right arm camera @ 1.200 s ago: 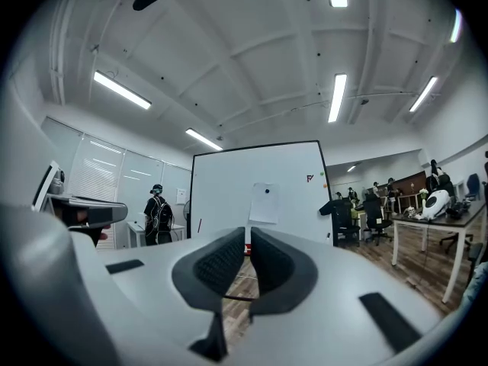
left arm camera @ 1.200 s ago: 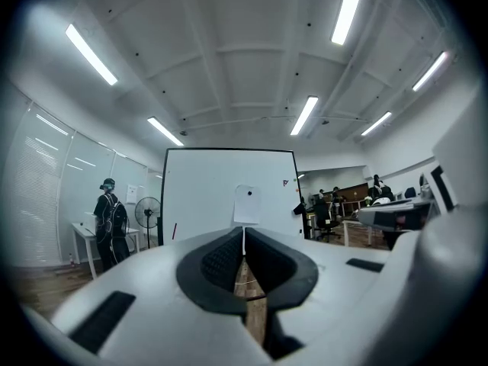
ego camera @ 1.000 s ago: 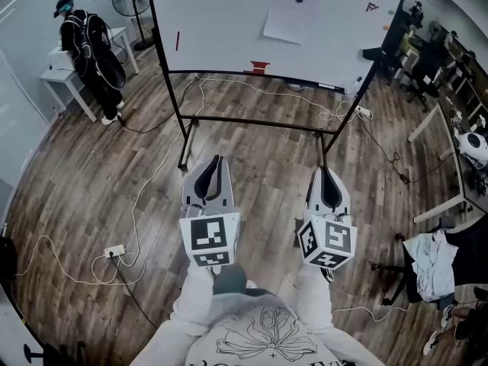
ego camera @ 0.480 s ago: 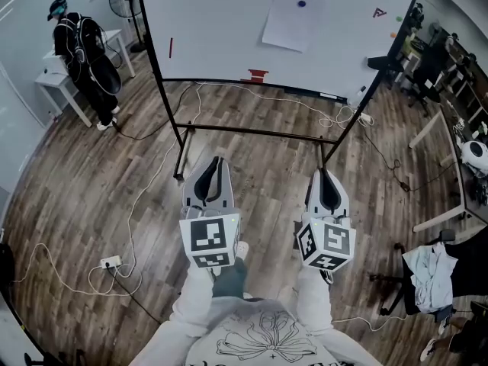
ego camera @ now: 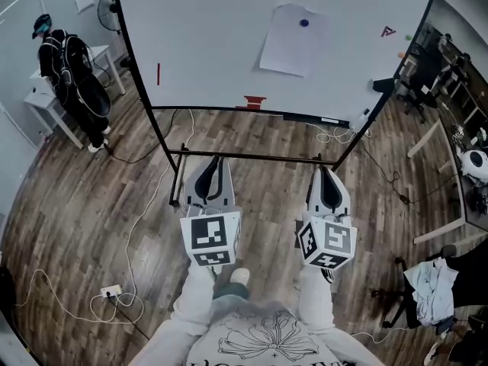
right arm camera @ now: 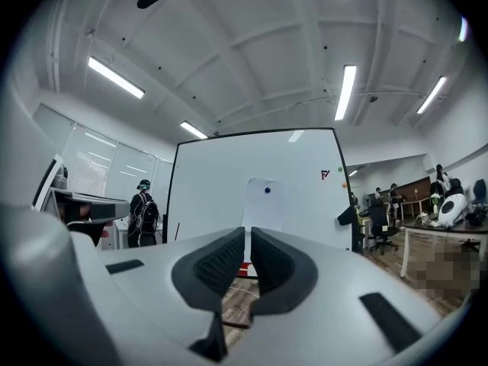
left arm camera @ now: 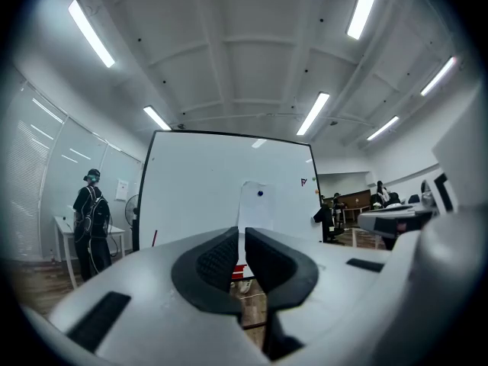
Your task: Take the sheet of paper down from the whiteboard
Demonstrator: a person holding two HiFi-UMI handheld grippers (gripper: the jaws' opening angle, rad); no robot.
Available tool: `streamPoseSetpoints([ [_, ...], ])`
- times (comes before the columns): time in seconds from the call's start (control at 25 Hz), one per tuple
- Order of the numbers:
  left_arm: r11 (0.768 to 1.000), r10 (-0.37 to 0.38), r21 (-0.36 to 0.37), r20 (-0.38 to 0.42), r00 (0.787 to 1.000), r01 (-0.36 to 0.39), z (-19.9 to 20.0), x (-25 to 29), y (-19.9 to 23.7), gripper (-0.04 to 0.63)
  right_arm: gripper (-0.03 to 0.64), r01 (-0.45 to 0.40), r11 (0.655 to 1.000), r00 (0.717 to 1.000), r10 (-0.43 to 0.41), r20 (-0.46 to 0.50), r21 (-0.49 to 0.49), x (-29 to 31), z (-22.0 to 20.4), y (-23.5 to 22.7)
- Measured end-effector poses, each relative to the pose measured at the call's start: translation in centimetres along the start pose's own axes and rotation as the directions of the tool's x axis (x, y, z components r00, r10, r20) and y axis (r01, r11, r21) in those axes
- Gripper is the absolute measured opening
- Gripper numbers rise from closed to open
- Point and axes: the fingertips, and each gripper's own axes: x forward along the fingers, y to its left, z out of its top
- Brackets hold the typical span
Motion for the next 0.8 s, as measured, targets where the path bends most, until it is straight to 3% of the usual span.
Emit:
streamPoseSetpoints([
  [0.44,0.999,-0.045,-0.001,-0.019,0.999,0.045,-1.0,11.4,2.1,0.008,0.009,0.024,1.0,0.999,-0.024,-0.023,-0.014,10.6,-1.3,-1.2],
  [0.8,0.999,-0.034,-0.001,-0.032,0.999,0.034,-2.0,19.9,2.3,0.008,0.009,0.006,0.999,1.0,-0.007,-0.026,-0.036,19.1,-2.0,-4.3],
])
